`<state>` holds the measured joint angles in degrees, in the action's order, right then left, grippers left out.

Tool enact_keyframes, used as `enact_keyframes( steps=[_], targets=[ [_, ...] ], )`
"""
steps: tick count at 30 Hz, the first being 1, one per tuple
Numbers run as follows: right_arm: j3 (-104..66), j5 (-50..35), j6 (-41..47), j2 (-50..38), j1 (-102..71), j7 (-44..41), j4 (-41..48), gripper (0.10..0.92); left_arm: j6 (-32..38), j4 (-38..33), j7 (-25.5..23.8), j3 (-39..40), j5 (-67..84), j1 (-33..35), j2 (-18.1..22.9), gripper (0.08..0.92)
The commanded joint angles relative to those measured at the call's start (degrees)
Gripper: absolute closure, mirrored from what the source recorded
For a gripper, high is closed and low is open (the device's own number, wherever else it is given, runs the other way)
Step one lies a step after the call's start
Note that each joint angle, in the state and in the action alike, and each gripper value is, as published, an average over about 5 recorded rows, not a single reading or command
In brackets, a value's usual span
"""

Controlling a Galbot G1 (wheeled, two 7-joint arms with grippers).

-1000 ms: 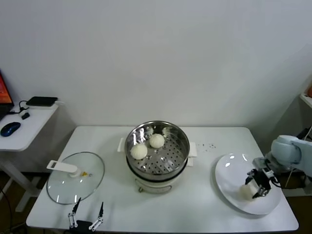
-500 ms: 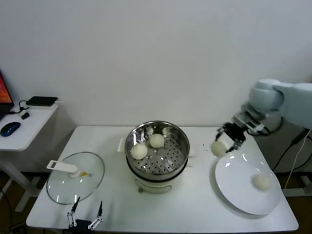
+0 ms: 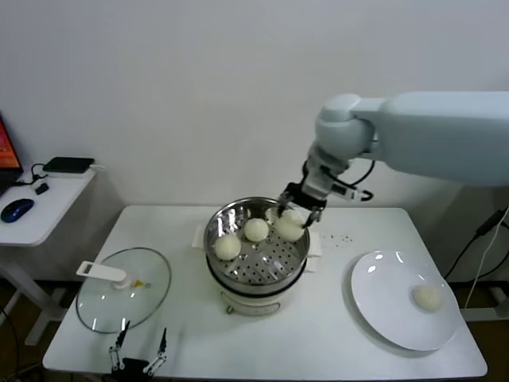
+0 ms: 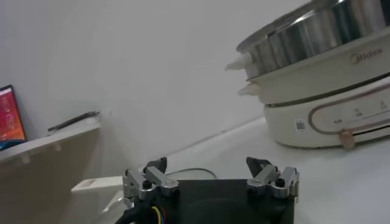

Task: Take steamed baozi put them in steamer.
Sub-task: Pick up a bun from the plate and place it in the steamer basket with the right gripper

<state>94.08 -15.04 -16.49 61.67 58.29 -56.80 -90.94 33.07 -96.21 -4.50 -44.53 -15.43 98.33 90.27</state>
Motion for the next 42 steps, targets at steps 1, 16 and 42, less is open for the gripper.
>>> enact_keyframes(
  steps=[1,16,42],
  targets=[
    [-3.30,5.17,-1.47,11.18,-9.10,1.43,3.63,0.406,-0.13,0.18,-0.02,-0.10,0.05,-0.11,0.14,0.177],
    [-4.69,7.79,-2.55,15.13,-18.71,0.21,12.19,0.400,0.03,1.35,0.00,-0.98,0.52,-0.53,0.03,0.177],
    [2.47,-7.17,-2.57,10.19,-6.09,-3.38,15.35,0.203,-0.06,1.13,-0.08,-1.03,0.54,-0.43,-0.19,0.177]
  ],
)
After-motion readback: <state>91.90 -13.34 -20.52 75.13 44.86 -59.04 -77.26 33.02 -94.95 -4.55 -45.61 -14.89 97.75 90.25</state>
